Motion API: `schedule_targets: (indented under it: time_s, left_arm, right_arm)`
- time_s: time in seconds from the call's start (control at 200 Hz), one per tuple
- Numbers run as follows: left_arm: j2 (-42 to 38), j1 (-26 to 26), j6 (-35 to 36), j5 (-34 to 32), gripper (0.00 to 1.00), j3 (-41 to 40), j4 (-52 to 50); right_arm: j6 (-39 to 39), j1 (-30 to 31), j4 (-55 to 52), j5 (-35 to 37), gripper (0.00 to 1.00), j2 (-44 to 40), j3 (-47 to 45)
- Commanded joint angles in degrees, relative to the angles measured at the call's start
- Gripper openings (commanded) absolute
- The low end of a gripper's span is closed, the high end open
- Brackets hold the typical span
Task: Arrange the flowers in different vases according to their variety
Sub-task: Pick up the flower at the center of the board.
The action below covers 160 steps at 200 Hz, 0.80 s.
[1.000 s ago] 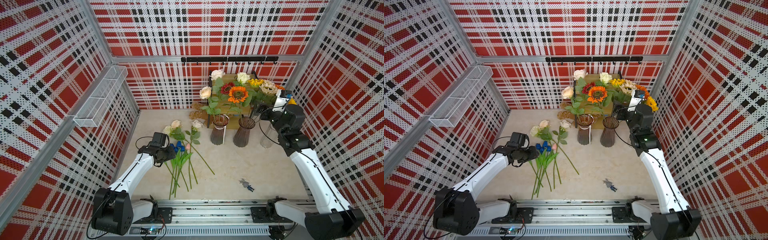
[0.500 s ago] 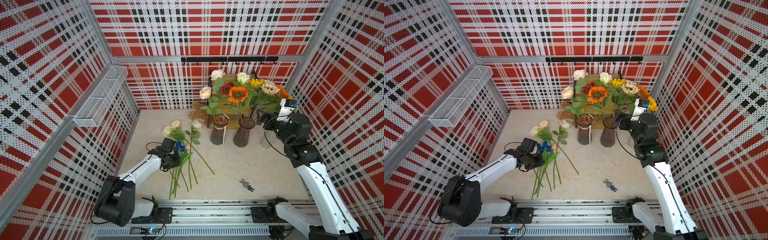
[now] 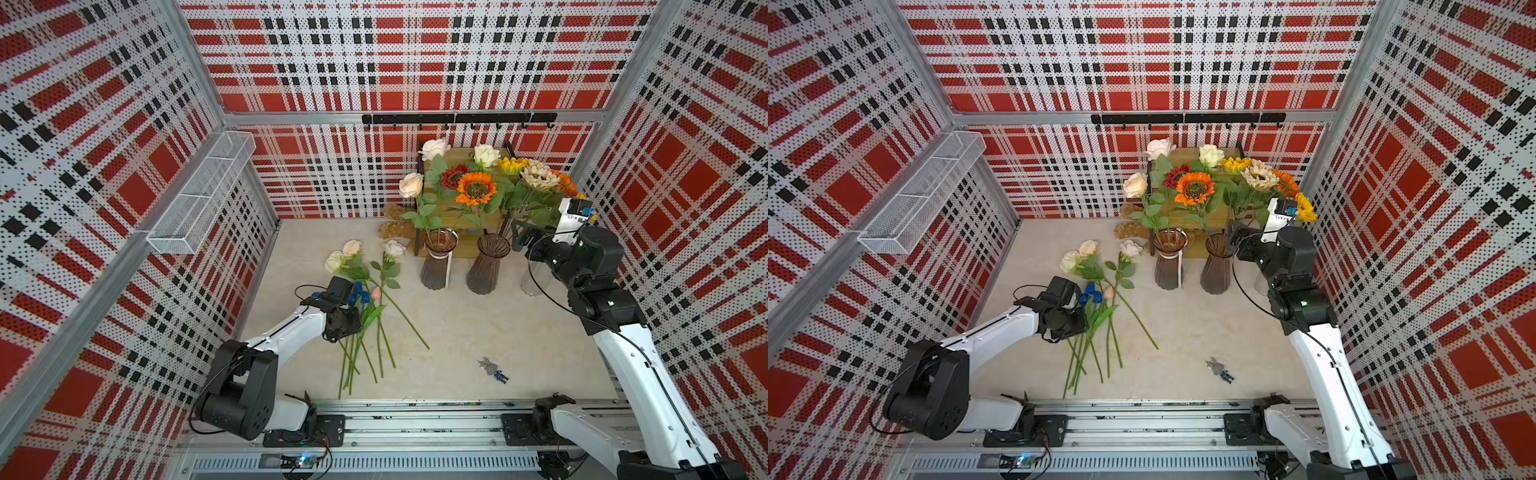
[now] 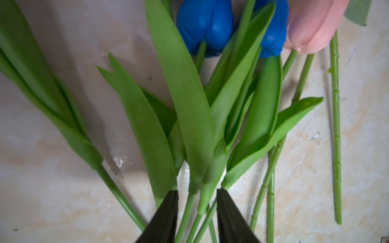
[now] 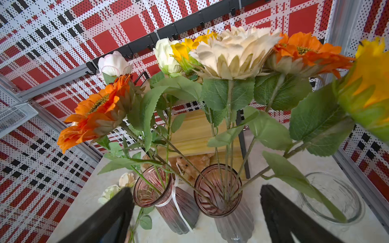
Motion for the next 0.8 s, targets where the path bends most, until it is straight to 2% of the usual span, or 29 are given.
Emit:
schedule_targets:
  time_s: [0.0, 0.185, 0.406, 0.601, 0.797]
  left_arm:
    - [0.99, -0.47, 0.32, 0.08, 0.34, 0.00, 0.52]
    - [2.22, -0.83, 0.41, 0.39, 0.28, -0.33, 1.00]
    - [2.70, -1.11, 0.41, -0.05, 0.19, -0.70, 1.23]
    - [3.11, -1.29, 0.56, -0.11, 0.13, -1.01, 1.31]
    - [3.11, -1.29, 1.16, -0.77, 0.02, 1.38, 0.11]
  right_arm:
    - [0.75, -0.25, -0.71, -2.01, 0.99, -0.03, 0.56]
    - [1.22, 1.02, -1.60, -3.45, 0.97, 0.28, 0.55]
    - [1.37, 13.00, -3.57, 1.22, 0.97, 2.75, -0.71]
    - [4.60, 17.69, -1.63, 1.31, 0.96, 3.56, -3.87]
    - [6.78, 22.16, -1.17, 1.29, 0.96, 5.78, -5.65]
